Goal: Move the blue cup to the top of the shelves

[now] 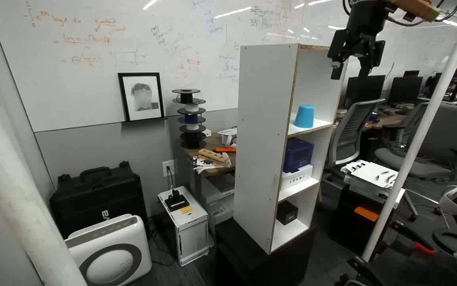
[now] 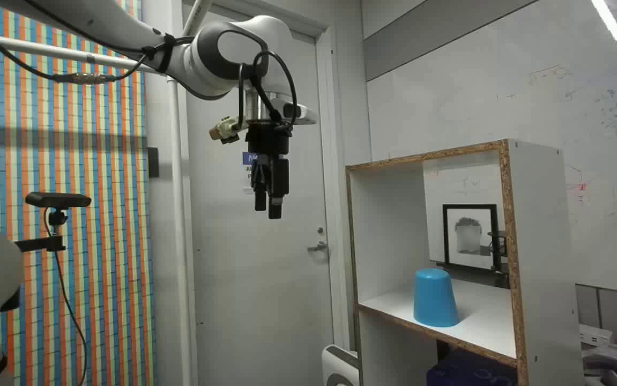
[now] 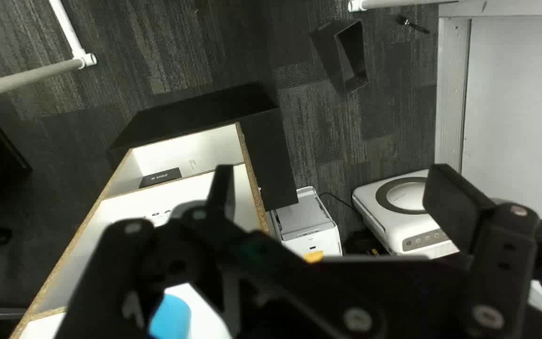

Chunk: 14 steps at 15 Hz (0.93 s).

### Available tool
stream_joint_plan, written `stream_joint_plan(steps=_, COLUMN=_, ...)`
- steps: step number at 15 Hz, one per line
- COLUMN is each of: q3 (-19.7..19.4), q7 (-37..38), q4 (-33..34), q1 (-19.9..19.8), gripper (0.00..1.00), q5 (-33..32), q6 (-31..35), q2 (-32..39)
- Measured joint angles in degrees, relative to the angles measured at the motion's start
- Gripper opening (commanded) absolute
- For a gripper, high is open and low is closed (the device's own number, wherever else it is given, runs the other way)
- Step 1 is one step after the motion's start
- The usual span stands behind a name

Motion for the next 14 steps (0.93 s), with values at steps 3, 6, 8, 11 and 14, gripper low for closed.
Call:
stream_joint_plan(steps=3, q3=0.00, q7=0.00, q4=0.58, q1=0.00, gripper=1.00, q5=0.00, q6=0.09, q2=-0.34)
stream_joint_plan(steps=6, q3=0.00, q7=0.00, q4=0.61, q1=0.00, gripper=1.00, q5=0.00, q6=0.09, q2=-0.46)
stream_joint_plan(steps=8, q3=0.00, q7=0.00, q4=0.61, q1=0.00, gripper=1.00, q5=0.00, q6=0.09, q2=-0.46)
stream_joint_plan(steps=11, q3=0.19, q7=0.00, q4=0.18, q1=-0.07, gripper=1.00, q5=-1.17, q6=1.83, q2=-0.37)
stream_joint_plan(steps=14, q3=0.61, q7=-0.06, q4=-2.85, q1=-0.38, gripper=1.00, q5=-5.19, q6=14.03, q2=-0.11)
